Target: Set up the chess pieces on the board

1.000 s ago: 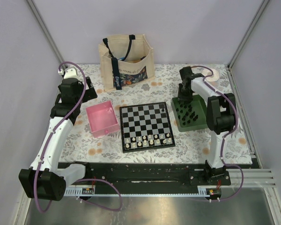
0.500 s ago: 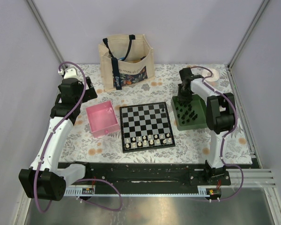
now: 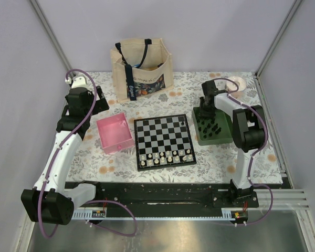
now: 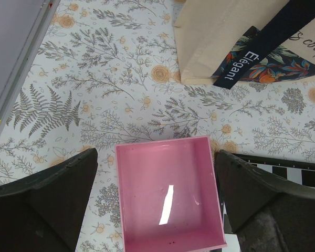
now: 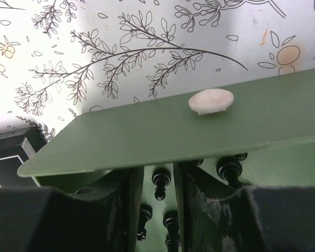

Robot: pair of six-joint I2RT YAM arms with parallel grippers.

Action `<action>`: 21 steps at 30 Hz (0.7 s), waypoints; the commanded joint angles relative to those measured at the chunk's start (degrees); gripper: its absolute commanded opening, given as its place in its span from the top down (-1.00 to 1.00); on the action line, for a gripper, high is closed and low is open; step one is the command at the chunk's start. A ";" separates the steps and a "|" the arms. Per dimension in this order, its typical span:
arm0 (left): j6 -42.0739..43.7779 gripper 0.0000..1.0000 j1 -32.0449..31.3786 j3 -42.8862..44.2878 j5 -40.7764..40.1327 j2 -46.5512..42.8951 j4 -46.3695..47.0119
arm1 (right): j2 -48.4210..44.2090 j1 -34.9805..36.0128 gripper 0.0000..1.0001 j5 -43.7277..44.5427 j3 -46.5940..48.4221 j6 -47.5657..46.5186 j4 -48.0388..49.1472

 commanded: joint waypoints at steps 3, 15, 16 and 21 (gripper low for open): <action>0.41 -0.98 0.14 0.49 1.26 -0.80 1.54 | -5.74 0.01 0.25 0.25 -1.52 -0.96 4.24; 0.41 -0.98 0.23 0.40 1.18 -0.62 1.55 | -5.39 -0.07 0.28 1.57 -1.17 -0.34 5.29; 0.50 -0.98 0.14 0.49 1.26 -0.62 1.55 | -5.30 0.01 0.28 1.66 -1.09 -0.34 5.38; 0.50 -0.98 0.14 0.49 1.18 -0.71 1.55 | -3.99 0.02 0.30 1.84 0.14 0.01 4.23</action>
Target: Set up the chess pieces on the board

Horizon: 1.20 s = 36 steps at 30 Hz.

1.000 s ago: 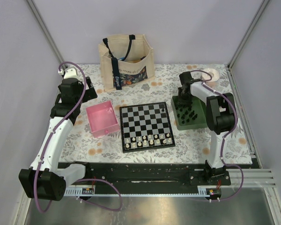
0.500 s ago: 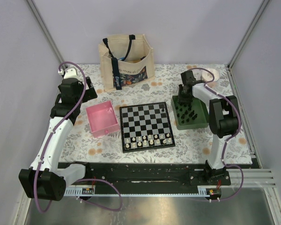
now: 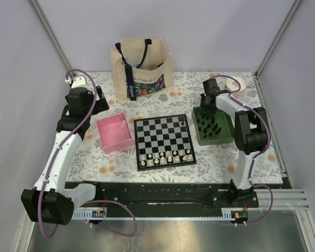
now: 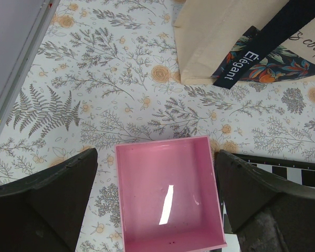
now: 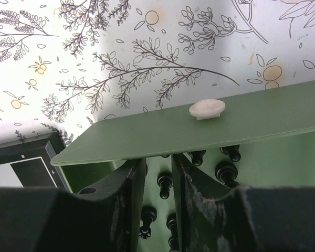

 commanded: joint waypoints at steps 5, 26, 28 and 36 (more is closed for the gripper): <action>0.50 -0.98 0.23 0.49 0.93 -0.80 1.63 | -0.20 -0.07 0.33 0.63 2.29 0.42 0.30; 0.58 -0.98 0.14 0.49 0.58 -0.80 1.46 | 2.17 -0.07 0.33 1.77 4.13 1.48 -1.90; 0.58 -0.98 0.14 0.49 0.76 -0.71 1.63 | 2.43 0.01 0.34 1.86 4.40 1.48 -2.07; 0.58 -0.98 0.23 0.49 0.93 -0.89 1.55 | 2.61 -0.07 0.38 2.30 4.93 1.57 -2.60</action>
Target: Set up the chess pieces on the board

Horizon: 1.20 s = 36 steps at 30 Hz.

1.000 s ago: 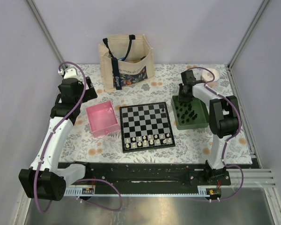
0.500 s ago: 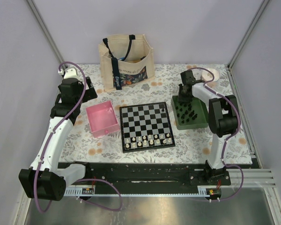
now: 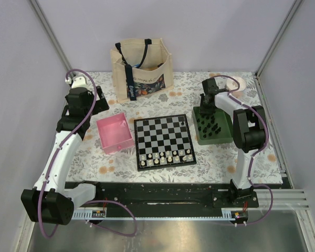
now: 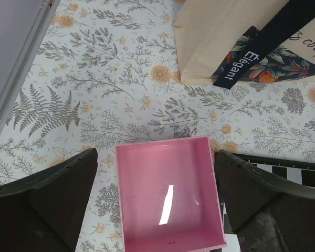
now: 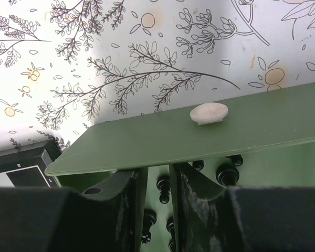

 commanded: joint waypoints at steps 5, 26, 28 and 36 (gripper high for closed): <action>0.58 -0.98 0.14 0.49 0.85 -0.89 1.55 | 0.71 -0.07 0.41 2.26 2.89 0.85 -1.31; 0.58 -0.98 0.14 0.40 0.85 -1.59 1.55 | 0.98 0.10 0.99 1.83 3.68 0.59 -1.93; 0.58 -0.98 0.14 0.40 1.02 -1.50 1.55 | 0.36 0.01 1.00 1.91 3.42 0.15 -2.27; 0.58 -0.98 0.14 0.49 1.46 -1.59 1.55 | -10.61 0.02 1.00 1.65 -1.23 -0.21 -3.77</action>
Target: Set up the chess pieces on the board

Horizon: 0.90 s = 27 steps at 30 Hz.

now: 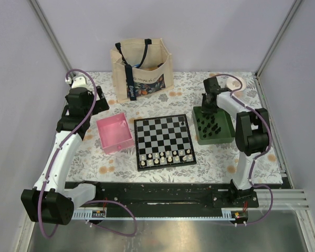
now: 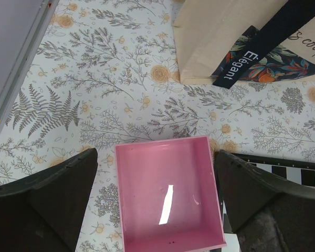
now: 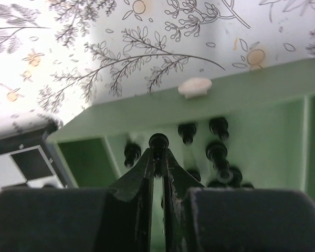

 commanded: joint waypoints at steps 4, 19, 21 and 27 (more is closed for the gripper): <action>0.47 -0.98 0.14 0.57 1.55 -1.50 1.55 | -14.03 0.01 1.00 -0.37 -3.12 0.96 -1.85; 0.56 -0.98 0.14 0.40 1.02 -1.85 1.55 | -10.63 16.97 1.00 -4.15 6.01 2.01 -6.07; 0.56 -0.98 0.23 0.49 1.11 -1.94 1.55 | -7.99 17.85 1.00 -4.67 7.59 1.93 -6.60; 0.56 -0.98 0.14 0.49 0.85 -1.77 1.55 | -2.80 18.82 1.00 -4.77 9.62 1.05 -7.57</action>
